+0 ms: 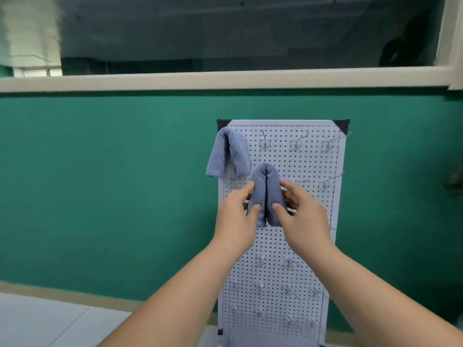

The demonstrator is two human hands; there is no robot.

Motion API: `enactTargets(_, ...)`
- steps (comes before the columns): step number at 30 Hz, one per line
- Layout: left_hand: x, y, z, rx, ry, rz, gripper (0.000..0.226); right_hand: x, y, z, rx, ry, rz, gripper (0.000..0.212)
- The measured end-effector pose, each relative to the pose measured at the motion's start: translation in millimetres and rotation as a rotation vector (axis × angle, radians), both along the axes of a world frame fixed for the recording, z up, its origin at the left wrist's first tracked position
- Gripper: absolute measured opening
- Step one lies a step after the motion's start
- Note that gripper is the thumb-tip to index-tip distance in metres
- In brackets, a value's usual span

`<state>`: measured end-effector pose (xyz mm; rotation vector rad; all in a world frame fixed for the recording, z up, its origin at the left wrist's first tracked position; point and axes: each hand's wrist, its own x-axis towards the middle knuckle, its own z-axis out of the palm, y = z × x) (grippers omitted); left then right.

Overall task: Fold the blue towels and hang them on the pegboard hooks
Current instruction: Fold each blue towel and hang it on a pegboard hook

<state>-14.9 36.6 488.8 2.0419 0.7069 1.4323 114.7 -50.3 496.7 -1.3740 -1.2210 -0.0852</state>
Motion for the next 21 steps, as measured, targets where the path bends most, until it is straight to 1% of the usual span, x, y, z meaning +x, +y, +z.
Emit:
enactTargets(4, 4.4, 15.5, 56.4, 0.088, -0.080, 0.085, 0.051, 7.1, 19.5, 55.7, 0.105, -0.054, -0.084, 0.043)
enactTargets(6, 6.6, 22.1, 83.7, 0.157, -0.100, 0.124, 0.046, 11.9, 29.6, 81.9, 0.159, -0.086, -0.124, 0.041)
enactTargets(9, 12.4, 35.3, 116.8, 0.243, -0.102, 0.172, 0.037, 20.8, 44.3, 111.9, 0.176, -0.112, -0.184, 0.039)
enactTargets(12, 23.4, 56.0, 133.0, 0.250, -0.060, 0.236, 0.034, 31.9, 61.0, 128.3, 0.144, -0.129, -0.247, 0.038)
enactTargets(17, 48.7, 79.4, 142.6, 0.169, 0.089, 0.283, 0.022, 49.5, 92.0, 130.3, 0.034, -0.131, -0.288, 0.037)
enactTargets(19, 58.5, 84.8, 140.4, 0.156, 0.152, 0.304, 0.021, 56.5, 103.0, 126.8, -0.013, -0.139, -0.325, 0.037)
enactTargets(21, 67.5, 88.5, 134.5, 0.180, 0.202, 0.358, 0.026, 62.9, 112.0, 118.3, -0.071, -0.159, -0.351, 0.037)
